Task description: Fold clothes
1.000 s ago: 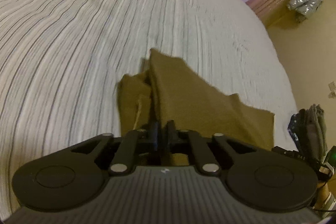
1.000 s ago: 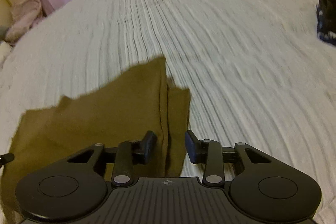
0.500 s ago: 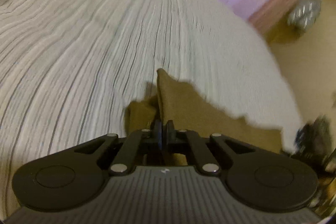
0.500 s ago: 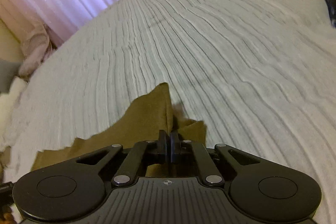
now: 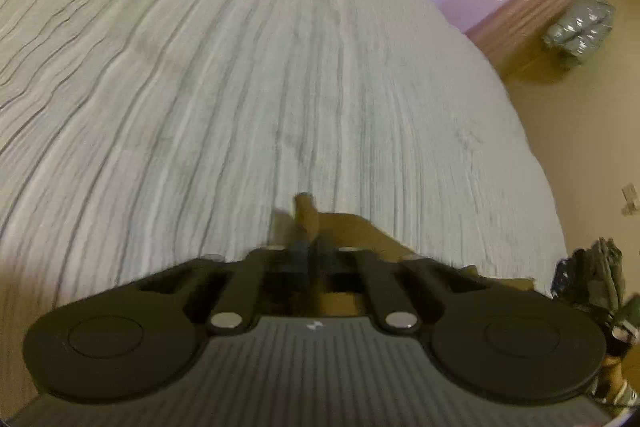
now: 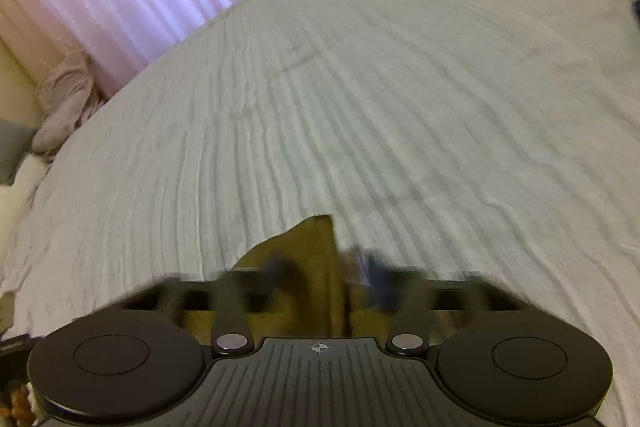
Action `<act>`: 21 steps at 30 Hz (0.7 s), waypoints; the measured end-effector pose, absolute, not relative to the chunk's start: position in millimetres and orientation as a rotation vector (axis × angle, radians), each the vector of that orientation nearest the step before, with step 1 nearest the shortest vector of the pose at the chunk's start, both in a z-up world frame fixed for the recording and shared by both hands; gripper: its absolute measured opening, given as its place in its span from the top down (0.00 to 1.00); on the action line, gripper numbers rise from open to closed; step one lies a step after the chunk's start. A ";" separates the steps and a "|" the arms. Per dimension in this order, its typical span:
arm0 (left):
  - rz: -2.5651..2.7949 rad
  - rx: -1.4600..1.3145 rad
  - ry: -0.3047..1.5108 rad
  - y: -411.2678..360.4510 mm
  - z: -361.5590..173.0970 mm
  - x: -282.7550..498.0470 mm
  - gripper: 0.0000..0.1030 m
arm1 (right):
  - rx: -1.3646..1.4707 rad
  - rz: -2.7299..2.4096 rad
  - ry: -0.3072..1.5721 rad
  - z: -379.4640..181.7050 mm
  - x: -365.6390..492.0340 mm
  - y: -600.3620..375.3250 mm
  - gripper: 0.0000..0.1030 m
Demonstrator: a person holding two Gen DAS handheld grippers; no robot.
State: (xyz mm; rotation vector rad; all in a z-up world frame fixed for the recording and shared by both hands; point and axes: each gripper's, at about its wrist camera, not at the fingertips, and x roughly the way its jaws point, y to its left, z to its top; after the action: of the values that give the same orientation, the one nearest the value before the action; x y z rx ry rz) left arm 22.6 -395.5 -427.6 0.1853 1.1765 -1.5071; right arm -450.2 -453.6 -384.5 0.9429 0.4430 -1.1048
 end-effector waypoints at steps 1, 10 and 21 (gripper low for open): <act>-1.516 0.185 1.147 -395.6 -425.9 22.3 0.99 | 0.936 -1.101 0.451 -386.1 -449.6 -455.6 0.97; -1.474 0.430 0.952 -394.6 -427.8 -0.6 0.88 | 0.864 -1.157 0.541 -392.9 -444.8 -453.6 0.97; -1.607 0.505 0.826 -318.9 -365.3 -59.2 0.88 | 0.604 -1.105 0.628 -338.8 -404.7 -356.7 0.41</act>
State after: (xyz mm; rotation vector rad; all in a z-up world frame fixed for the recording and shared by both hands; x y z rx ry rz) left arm -59.2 -318.9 -365.3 0.5052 0.8255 -1.6067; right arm -404.7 -356.7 -338.8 0.6041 0.6281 -1.1048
